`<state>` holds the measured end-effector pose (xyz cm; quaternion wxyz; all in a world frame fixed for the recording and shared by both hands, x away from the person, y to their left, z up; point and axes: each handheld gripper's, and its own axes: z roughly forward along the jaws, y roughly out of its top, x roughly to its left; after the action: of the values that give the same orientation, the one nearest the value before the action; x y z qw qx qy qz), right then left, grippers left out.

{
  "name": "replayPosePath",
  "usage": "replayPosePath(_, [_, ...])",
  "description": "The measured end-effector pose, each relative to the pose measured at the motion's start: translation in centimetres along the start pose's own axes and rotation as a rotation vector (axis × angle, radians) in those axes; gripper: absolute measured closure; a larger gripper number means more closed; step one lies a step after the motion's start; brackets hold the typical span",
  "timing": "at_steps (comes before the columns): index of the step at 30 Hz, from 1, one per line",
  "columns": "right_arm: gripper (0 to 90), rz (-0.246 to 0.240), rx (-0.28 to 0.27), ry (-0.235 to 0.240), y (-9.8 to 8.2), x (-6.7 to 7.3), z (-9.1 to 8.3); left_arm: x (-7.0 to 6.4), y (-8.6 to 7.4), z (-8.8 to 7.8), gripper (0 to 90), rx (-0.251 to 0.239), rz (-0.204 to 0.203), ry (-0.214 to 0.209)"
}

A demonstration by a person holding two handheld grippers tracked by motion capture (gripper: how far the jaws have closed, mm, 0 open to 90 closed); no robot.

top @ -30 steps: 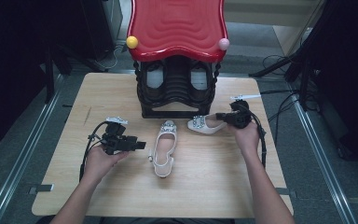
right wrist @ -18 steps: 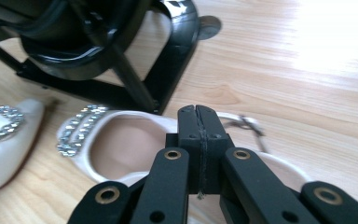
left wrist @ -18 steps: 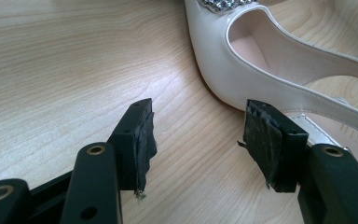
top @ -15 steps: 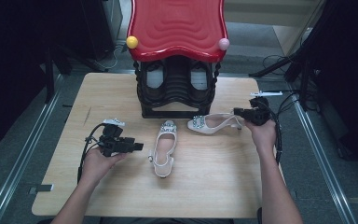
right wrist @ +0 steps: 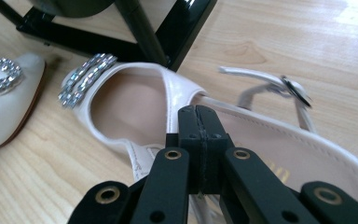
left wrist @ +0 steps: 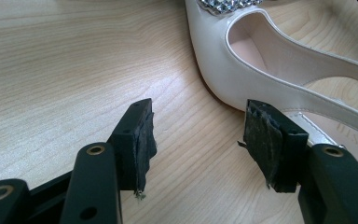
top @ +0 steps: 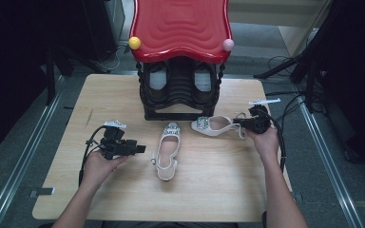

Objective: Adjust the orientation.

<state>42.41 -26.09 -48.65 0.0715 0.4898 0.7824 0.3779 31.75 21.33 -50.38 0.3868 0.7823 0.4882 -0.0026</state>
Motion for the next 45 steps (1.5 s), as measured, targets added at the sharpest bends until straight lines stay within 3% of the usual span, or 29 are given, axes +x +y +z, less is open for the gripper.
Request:
replayPosePath(14, [90.0, -0.004, 0.027, 0.034, -1.3, 1.7, -0.5, -0.1, 0.6, 0.3, 43.1, -0.004, 0.007, -0.01])
replayPosePath(17, [90.0, 0.003, 0.032, 0.08, -1.7, 2.2, -0.5, -0.2, 0.7, 0.4, 43.1, -0.003, 0.011, -0.013])
replayPosePath(21, [90.0, -0.028, 0.037, 0.039, -1.7, 2.9, -0.7, -0.2, 0.9, 0.6, 43.1, 0.001, 0.018, -0.016])
replayPosePath(23, [88.0, -0.025, 0.024, 0.037, -1.7, 2.8, -0.9, -0.2, 1.0, 0.7, 43.1, 0.004, 0.018, -0.018])
replayPosePath(25, [83.0, -0.034, -0.003, 0.002, -1.6, 2.6, -1.3, -0.3, 1.1, 0.8, 43.1, 0.001, 0.018, -0.02])
replayPosePath(32, [80.7, -0.043, -0.077, 0.047, -1.3, 2.7, -2.7, -0.3, 1.2, 0.9, 43.1, 0.004, 0.02, -0.022])
replayPosePath(36, [77.3, -0.073, -0.069, 0.066, -1.1, 3.4, -2.6, -0.3, 1.2, 0.8, 43.1, 0.003, 0.022, -0.021])
replayPosePath(45, [74.2, -0.11, 0.015, 0.07, -1.5, 4.1, -0.3, -0.3, 1.2, 0.8, 43.1, 0.006, 0.02, -0.021])
